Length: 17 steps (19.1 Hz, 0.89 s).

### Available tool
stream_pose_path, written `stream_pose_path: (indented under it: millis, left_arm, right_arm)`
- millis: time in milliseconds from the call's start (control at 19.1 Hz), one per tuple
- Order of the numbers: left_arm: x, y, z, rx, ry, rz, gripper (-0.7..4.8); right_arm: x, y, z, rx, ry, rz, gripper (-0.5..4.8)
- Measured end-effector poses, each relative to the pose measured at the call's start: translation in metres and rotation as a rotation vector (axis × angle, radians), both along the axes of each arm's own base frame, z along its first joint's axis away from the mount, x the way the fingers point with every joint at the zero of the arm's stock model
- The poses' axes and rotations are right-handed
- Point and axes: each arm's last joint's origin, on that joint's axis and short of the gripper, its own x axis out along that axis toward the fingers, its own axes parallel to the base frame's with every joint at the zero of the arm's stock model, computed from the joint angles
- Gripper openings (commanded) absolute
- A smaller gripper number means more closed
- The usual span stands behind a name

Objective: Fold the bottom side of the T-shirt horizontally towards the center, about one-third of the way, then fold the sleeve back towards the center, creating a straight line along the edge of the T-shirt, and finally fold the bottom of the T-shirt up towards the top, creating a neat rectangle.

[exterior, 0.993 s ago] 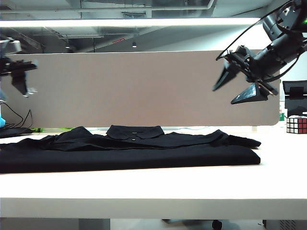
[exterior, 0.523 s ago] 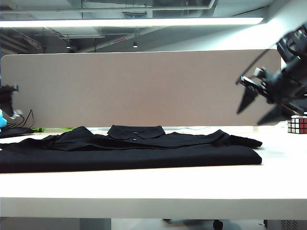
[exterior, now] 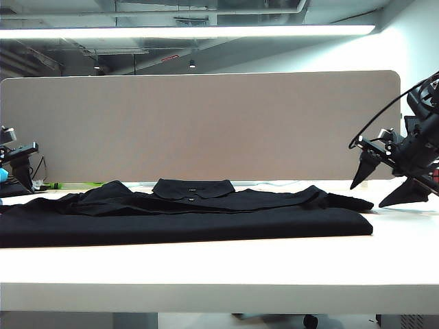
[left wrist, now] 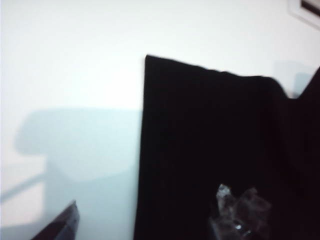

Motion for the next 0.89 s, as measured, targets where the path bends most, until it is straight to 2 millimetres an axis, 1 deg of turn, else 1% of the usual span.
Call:
stream_pose_path:
  millis: [105,261,366,418,470,523,627,679,732,784,888]
  left_arm:
    - [0.003,-0.002,-0.005,-0.013,0.013,-0.013,3.19]
    - [0.009,-0.003,-0.009,-0.035,0.001,-0.042,3.18]
    - [0.013,-0.005,-0.015,-0.052,-0.026,-0.071,3.09]
    - [0.015,-0.006,-0.017,-0.054,-0.030,-0.078,2.79]
    - [0.016,-0.007,-0.017,-0.051,-0.036,-0.083,2.36]
    - [0.016,-0.008,-0.018,-0.050,-0.038,-0.085,1.62]
    - [0.017,-0.009,-0.021,-0.052,-0.040,-0.089,0.57]
    - [0.018,-0.009,-0.024,-0.067,-0.037,-0.096,0.53]
    - [0.018,-0.009,-0.025,-0.087,-0.043,-0.113,0.41]
    - [0.018,-0.010,-0.025,-0.098,-0.052,-0.127,0.03]
    - [0.018,-0.011,-0.026,-0.117,-0.062,-0.151,-0.06]
  right_arm:
    - [0.008,0.002,-0.002,0.004,-0.010,0.002,3.49]
    - [0.018,0.008,-0.003,0.016,-0.025,0.009,2.92]
    - [0.026,0.018,-0.007,0.025,-0.031,0.037,2.59]
    - [0.028,0.020,-0.007,0.027,-0.034,0.040,2.34]
    - [0.028,0.022,-0.007,0.024,-0.033,0.040,2.18]
    - [0.028,0.023,-0.008,0.020,-0.027,0.038,2.03]
    - [0.029,0.026,-0.011,0.015,-0.026,0.040,1.89]
    - [0.029,0.027,-0.011,0.014,-0.029,0.040,1.44]
    - [0.029,0.027,-0.011,0.010,-0.029,0.034,1.25]
    - [0.029,0.027,-0.011,0.007,-0.028,0.031,1.02]
    - [0.029,0.026,-0.013,0.002,-0.021,0.025,0.37]
